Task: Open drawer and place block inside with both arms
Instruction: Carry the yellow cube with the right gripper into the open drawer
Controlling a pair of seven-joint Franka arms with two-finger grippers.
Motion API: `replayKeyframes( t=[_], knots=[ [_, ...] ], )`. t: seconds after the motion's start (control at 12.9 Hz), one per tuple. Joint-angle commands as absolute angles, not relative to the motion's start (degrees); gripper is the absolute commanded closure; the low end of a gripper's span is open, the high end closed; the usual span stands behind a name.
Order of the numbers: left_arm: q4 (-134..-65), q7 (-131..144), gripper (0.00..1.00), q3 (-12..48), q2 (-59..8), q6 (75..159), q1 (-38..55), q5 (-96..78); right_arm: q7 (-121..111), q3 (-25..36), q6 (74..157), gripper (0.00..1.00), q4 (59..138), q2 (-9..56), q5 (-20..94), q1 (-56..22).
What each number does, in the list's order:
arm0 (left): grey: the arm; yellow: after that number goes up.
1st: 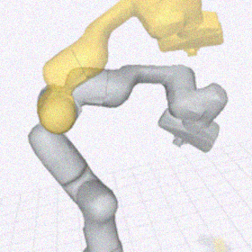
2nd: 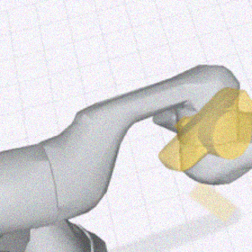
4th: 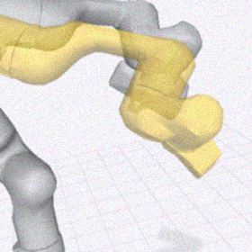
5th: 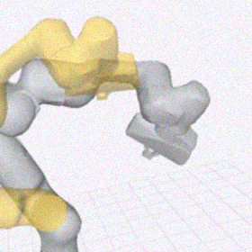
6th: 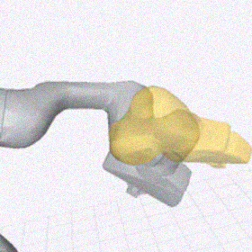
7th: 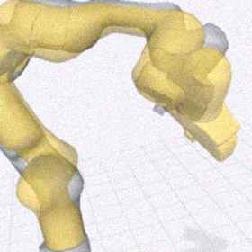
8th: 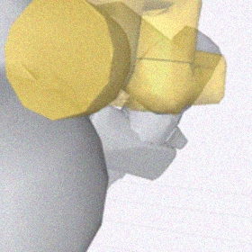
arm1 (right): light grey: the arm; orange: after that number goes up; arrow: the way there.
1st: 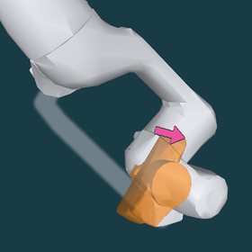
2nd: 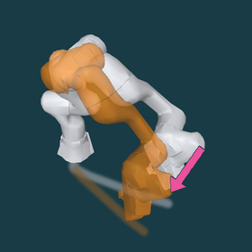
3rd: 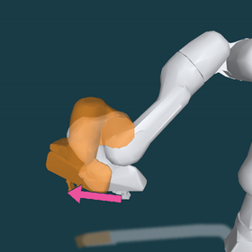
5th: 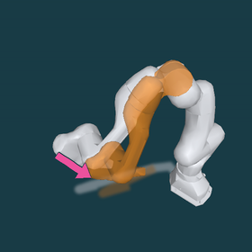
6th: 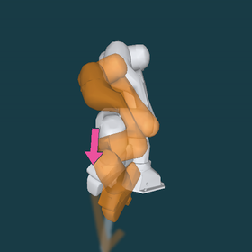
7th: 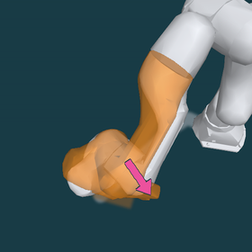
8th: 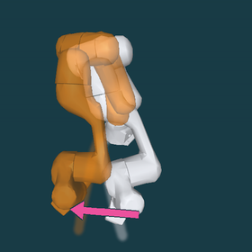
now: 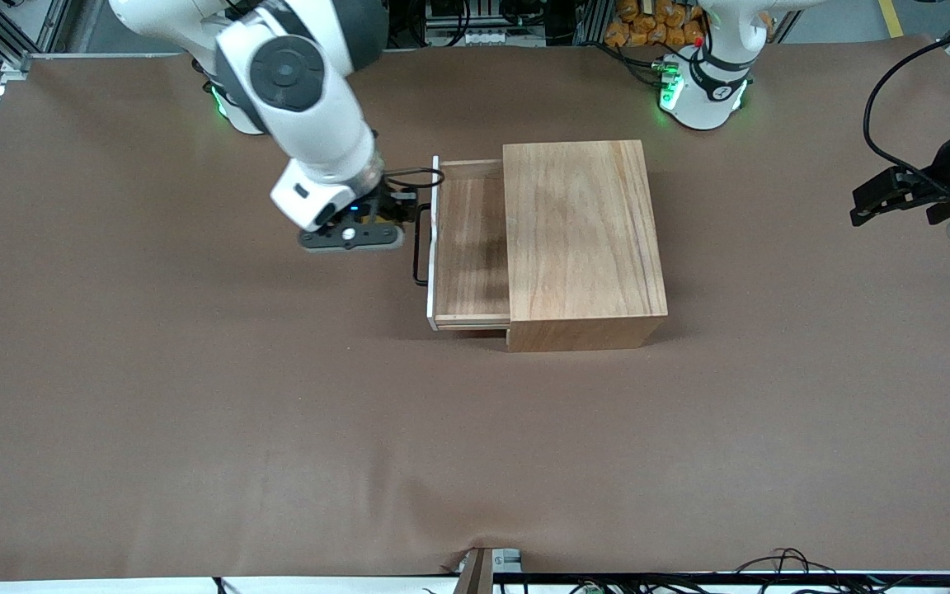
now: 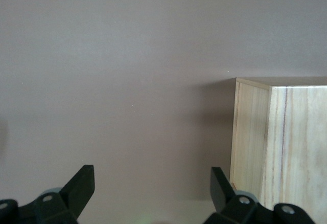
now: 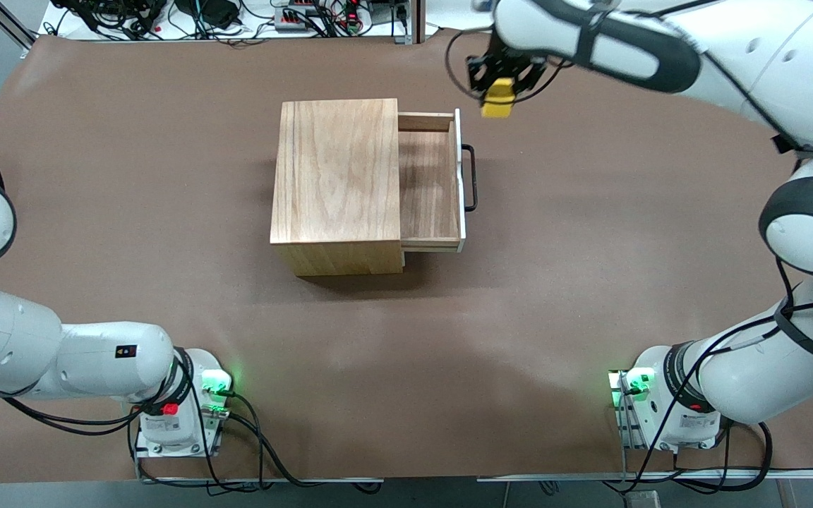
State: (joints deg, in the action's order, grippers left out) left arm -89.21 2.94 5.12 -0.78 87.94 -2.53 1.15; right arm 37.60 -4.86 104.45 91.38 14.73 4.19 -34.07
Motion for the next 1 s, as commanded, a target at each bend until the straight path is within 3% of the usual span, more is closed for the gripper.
replayKeyframes(
  t=[0.0,0.31,0.93],
  knots=[
    [-88.86,3.69,0.0,5.54,-1.58,88.86,-3.08,0.62,46.73,-4.13,110.8,1.0,90.79,19.76,3.34,-39.45],
    [-89.12,3.69,0.0,5.54,-1.58,89.12,-2.99,0.7,53.78,-4.04,118.81,1.0,90.44,25.83,-0.17,-43.94],
    [-88.68,3.69,0.0,5.54,-1.58,89.3,-3.08,0.7,55.11,-3.96,119.27,1.0,91.14,28.74,-3.86,-45.53]
  ],
)
